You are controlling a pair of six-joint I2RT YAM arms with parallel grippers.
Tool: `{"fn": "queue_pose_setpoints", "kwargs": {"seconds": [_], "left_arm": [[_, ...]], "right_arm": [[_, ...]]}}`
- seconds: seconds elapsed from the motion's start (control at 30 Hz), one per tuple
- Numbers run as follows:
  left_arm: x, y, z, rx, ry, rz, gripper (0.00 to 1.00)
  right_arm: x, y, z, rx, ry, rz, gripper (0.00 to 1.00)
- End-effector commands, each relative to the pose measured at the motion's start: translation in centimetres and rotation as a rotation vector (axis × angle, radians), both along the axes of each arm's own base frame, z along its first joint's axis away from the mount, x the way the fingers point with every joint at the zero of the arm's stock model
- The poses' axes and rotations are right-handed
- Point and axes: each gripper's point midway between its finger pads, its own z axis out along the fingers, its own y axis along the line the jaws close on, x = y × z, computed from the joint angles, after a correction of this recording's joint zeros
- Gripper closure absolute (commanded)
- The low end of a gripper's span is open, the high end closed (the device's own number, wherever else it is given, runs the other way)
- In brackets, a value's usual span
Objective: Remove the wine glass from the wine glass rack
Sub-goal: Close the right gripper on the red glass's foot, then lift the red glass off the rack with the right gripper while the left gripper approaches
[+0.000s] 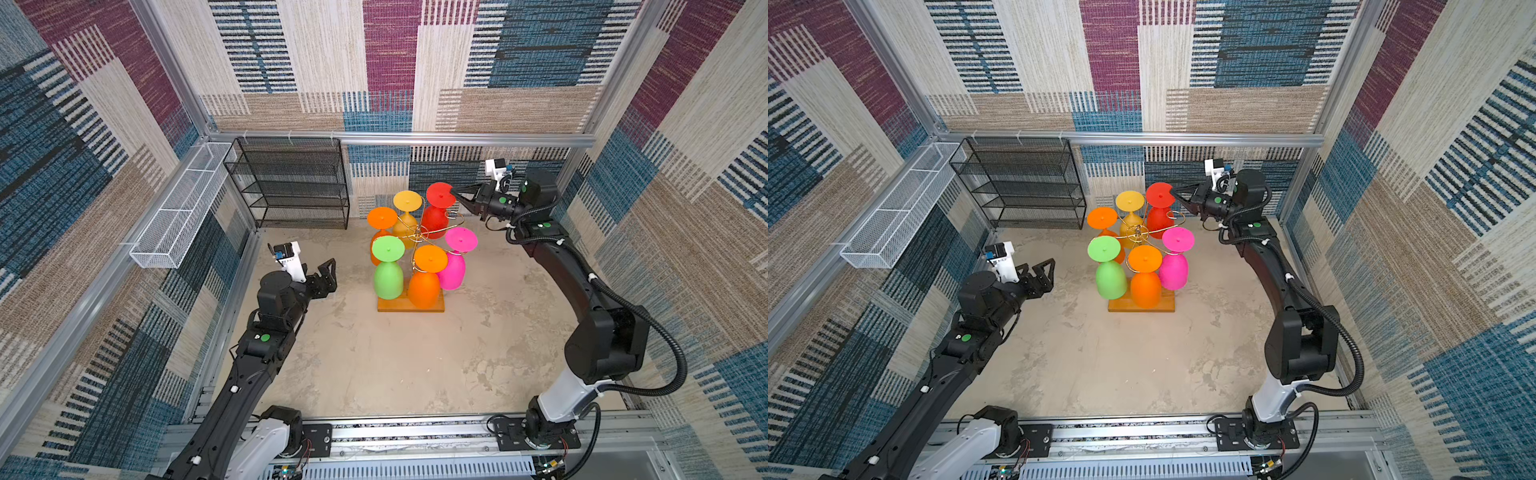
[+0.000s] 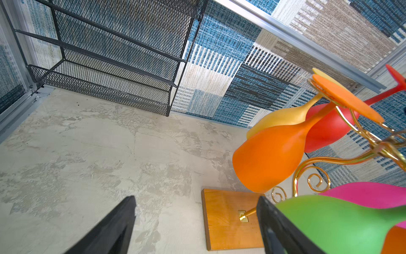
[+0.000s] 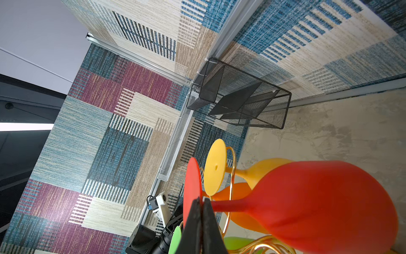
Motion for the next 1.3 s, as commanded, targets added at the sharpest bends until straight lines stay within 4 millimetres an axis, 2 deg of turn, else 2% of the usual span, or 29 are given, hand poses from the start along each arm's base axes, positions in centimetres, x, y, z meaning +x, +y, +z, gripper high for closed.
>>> {"fn": "queue_pose_setpoints", "kwargs": {"seconds": [0.0,0.03,0.23,0.37,0.5,0.63,0.8,0.9,1.03,1.13,1.27], "left_arm": [[0.0,0.2,0.3,0.015,-0.014,0.01,0.12],[0.1,0.2,0.2,0.015,-0.012,0.01,0.12],[0.0,0.2,0.3,0.016,-0.012,0.008,0.12],[0.0,0.3,0.4,0.018,-0.016,0.01,0.12],[-0.2,0.3,0.8,0.022,-0.025,0.011,0.12],[-0.6,0.4,2.1,0.018,-0.063,0.011,0.12],[-1.7,-0.4,6.0,-0.021,-0.162,-0.046,0.12],[-2.5,-1.9,9.2,-0.054,-0.233,-0.138,0.12],[-3.8,-5.3,13.6,-0.114,-0.335,-0.36,0.14],[-5.0,-8.4,16.3,-0.174,-0.405,-0.583,0.16],[-5.3,-11.6,18.5,-0.277,-0.413,-0.847,0.2]], "right_arm": [[0.9,-0.7,-0.2,-0.008,-0.009,-0.033,1.0],[1.0,-1.0,0.8,-0.007,-0.033,-0.041,1.0],[1.6,-3.0,0.7,-0.014,-0.039,-0.098,1.0],[1.2,-4.5,0.8,-0.012,-0.046,-0.136,1.0],[0.0,-6.6,1.9,-0.015,-0.08,-0.201,1.0],[-2.5,-9.1,4.2,-0.014,-0.141,-0.28,1.0],[-6.6,-11.5,7.7,-0.026,-0.26,-0.374,1.0],[-9.2,-11.9,10.2,-0.027,-0.352,-0.409,1.0],[-13.0,-10.9,14.0,-0.022,-0.49,-0.373,1.0],[-15.7,-9.9,16.1,0.04,-0.579,-0.297,1.0],[-19.1,-8.9,18.4,0.114,-0.702,-0.204,1.0]]}}
